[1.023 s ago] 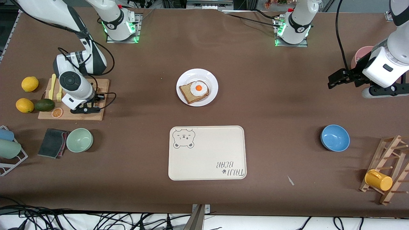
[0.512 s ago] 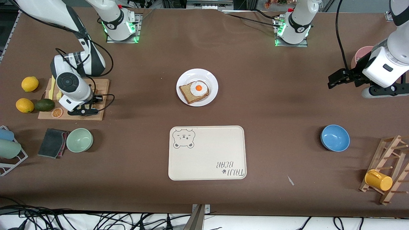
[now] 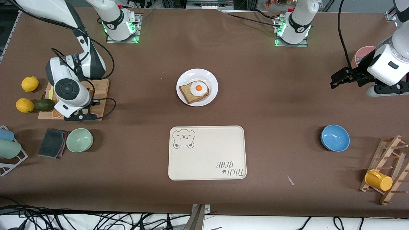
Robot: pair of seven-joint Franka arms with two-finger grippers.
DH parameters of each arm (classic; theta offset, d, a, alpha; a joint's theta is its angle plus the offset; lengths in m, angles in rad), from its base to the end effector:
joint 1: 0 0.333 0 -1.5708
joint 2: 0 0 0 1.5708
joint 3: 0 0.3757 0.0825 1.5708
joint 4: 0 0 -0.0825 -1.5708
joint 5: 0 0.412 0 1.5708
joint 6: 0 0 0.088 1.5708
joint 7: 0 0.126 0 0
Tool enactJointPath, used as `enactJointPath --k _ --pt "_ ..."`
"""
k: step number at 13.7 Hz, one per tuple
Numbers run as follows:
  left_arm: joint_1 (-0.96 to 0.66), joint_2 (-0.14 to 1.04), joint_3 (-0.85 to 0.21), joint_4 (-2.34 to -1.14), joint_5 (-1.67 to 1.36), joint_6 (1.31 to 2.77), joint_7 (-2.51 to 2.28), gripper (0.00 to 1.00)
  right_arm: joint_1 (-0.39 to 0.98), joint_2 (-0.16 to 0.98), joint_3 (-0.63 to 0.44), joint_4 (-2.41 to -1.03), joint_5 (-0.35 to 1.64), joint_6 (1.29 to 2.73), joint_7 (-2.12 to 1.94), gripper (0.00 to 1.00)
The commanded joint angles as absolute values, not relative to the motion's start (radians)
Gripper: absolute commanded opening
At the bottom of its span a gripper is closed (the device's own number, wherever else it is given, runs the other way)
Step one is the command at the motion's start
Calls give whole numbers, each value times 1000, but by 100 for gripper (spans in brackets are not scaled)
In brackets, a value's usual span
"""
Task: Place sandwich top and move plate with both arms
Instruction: 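Lift the bread slice with the right gripper toward the white plate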
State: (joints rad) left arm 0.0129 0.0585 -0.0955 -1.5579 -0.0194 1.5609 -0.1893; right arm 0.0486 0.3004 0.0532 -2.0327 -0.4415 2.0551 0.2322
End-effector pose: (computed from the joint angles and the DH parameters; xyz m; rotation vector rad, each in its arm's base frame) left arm 0.5984 -0.0502 0.6364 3.1185 0.1671 -0.0908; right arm 0.5996 0.0300 0.3020 2.7378 0.1809 -0.2925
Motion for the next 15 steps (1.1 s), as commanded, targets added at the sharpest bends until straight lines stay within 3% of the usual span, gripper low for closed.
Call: enactJointPath --k 1,7,15 --pt "11 54 -91 -1543 -31 1542 -196 100 135 319 61 -1915 -449 1907 287 0" --pt "11 54 -91 -1543 -31 1542 -196 100 369 420 61 -1683 -275 1697 480 0" --pt "20 55 -87 -1543 -31 1542 -195 100 675 575 61 -1479 -28 1684 1016 0"
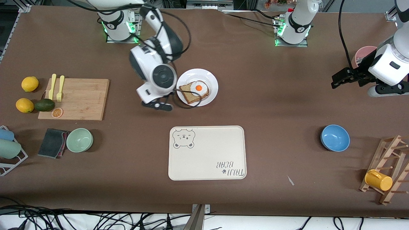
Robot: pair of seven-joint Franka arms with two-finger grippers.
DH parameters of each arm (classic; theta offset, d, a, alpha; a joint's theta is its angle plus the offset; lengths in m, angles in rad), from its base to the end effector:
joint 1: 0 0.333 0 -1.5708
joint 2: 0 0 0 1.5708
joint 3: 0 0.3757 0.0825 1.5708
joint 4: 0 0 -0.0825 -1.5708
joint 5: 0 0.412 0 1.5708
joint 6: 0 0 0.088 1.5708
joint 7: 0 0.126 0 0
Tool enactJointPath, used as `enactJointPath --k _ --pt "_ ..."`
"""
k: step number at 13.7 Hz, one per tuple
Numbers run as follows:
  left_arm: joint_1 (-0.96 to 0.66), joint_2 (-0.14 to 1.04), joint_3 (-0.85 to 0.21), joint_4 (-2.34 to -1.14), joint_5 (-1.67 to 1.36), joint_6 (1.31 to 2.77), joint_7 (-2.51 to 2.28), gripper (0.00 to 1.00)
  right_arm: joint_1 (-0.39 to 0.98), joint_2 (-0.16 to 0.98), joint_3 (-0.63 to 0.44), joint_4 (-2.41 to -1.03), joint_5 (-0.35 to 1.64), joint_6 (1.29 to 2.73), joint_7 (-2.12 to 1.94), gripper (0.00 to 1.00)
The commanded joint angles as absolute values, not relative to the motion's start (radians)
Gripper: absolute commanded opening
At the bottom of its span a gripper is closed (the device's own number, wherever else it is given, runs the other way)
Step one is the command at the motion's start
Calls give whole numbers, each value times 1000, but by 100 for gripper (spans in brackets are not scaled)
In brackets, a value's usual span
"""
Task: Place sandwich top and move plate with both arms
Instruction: 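Lift the bread slice with the right gripper toward the white plate, then lay the bread slice onto the egg toast and open the right gripper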
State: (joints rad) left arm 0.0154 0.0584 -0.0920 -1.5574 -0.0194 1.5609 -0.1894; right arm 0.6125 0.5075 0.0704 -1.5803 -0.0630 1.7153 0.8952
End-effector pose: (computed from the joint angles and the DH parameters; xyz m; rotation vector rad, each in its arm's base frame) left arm 0.5986 -0.0467 0.6367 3.1180 0.1766 -0.0897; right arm 0.5435 0.4248 0.3406 2.8269 -0.2750 -0.3505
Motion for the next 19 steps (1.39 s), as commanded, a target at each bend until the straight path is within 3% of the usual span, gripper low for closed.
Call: enactJointPath --k 1,4,12,13,14,15,16,18,19 --pt "21 55 -87 -1542 -31 1542 -195 100 714 601 61 -1442 -15 1692 1082 0" --pt "21 55 -86 -1543 -31 1542 -195 100 788 684 61 -1342 35 1701 1239 0" --pt "23 57 -83 -1543 -31 1542 -196 100 868 782 58 -1336 -32 1764 1364 0" --pt "23 57 -83 -1543 -31 1542 -196 100 870 784 58 -1336 -32 1769 1364 23" --pt "23 57 -83 -1543 -31 1542 -196 100 868 784 57 -1335 -34 1770 1365 56" --pt "23 57 -83 -1543 -31 1542 -195 100 868 782 55 -1333 -34 1770 1365 73" --pt "23 57 -83 -1543 -31 1542 -195 100 868 779 52 -1333 -34 1770 1361 87" --pt "23 60 -81 -1543 -31 1542 -193 100 850 767 48 -1322 -34 1764 1339 99" --pt "25 61 -80 -1543 -31 1542 -195 100 836 761 48 -1307 -34 1756 1319 99"
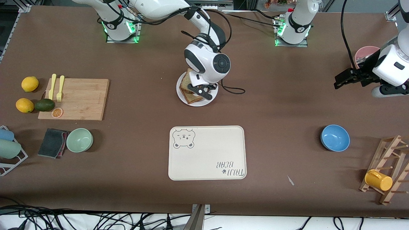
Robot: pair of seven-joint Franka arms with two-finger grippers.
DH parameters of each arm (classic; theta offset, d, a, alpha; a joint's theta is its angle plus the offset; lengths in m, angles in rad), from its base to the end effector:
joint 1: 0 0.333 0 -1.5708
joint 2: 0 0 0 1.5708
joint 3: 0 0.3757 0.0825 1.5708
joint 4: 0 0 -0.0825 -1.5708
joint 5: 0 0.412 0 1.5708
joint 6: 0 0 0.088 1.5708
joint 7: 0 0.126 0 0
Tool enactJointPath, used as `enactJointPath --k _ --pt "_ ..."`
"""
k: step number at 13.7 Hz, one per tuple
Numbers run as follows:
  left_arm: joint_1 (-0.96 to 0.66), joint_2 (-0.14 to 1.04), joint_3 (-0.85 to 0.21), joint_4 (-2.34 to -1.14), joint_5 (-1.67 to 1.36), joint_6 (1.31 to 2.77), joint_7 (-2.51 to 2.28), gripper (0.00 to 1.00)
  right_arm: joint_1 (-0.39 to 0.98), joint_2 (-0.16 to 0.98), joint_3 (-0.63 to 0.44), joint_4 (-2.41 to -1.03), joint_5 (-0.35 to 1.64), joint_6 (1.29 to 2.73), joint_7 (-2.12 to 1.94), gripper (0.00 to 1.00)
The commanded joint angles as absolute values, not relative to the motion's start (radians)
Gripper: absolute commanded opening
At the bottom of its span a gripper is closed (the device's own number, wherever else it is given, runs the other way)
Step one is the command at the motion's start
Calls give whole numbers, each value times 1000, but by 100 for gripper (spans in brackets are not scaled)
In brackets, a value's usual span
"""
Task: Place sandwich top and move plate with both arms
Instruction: 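Lay the bread slice onto the egg toast and open the right gripper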
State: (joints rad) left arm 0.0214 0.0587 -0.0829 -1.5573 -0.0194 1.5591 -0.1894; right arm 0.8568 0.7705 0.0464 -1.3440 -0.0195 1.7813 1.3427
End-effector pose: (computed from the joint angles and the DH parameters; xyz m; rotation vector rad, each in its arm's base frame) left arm 0.5991 -0.0378 0.6364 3.1168 0.2001 -0.0926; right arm 0.4768 0.5895 0.2551 2.7717 -0.6197 -0.2269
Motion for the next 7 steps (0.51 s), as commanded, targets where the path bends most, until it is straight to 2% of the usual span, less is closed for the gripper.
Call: enactJointPath --k 1,4,7 --pt "25 63 -80 -1543 -32 1542 -195 100 818 749 48 -1295 -32 1746 1283 99" --pt "35 64 -80 -1543 -40 1543 -195 100 752 662 46 -1295 -32 1686 1153 99" --pt "31 71 -81 -1540 -44 1557 -204 100 620 556 48 -1295 -18 1591 918 99"
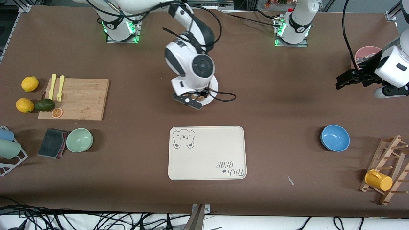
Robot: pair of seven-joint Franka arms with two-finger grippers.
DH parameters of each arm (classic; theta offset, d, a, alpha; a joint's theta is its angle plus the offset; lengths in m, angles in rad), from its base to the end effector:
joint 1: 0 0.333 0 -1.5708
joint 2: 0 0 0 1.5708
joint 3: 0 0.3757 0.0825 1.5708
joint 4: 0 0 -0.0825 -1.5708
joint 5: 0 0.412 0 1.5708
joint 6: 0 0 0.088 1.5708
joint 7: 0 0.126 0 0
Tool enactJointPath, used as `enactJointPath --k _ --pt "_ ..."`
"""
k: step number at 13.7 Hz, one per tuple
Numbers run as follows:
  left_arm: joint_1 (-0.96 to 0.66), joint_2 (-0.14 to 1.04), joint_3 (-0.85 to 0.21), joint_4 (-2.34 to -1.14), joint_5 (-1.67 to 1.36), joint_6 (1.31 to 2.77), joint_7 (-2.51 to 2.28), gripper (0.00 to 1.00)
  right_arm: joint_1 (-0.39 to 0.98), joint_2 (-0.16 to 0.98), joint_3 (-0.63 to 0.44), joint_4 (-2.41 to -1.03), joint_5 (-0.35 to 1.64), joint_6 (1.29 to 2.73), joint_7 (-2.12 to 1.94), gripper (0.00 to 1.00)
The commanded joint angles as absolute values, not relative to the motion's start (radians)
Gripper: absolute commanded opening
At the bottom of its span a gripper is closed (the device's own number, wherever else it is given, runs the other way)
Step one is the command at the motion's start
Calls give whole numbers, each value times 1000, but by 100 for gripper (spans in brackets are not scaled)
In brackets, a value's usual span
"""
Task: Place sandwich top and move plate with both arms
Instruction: 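Lay the bread slice onto the egg toast and open the right gripper, then retract the right gripper while the left gripper reaches toward the plate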
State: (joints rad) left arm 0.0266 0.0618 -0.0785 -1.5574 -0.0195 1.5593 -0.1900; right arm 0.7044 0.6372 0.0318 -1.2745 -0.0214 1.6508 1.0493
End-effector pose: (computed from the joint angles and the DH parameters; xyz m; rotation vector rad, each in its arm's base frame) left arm 0.6004 -0.0321 0.6345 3.1156 0.2160 -0.0972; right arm 0.5673 0.5030 0.3816 2.8926 -0.4555 -0.2391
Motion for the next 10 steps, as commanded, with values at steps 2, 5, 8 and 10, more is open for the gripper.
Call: enactJointPath --k 2,5,8,10 --pt "28 116 -81 -1534 -43 1562 -204 100 537 506 45 -1295 -20 1536 749 99" --pt "31 205 -81 -1500 -44 1609 -204 100 418 440 37 -1295 -20 1502 509 99" --pt "35 261 -84 -1517 -73 1703 -204 100 341 403 -17 -1295 -18 1476 265 99" --pt "37 307 -84 -1519 -124 1713 -196 100 284 365 -35 -1316 0 1485 163 99"
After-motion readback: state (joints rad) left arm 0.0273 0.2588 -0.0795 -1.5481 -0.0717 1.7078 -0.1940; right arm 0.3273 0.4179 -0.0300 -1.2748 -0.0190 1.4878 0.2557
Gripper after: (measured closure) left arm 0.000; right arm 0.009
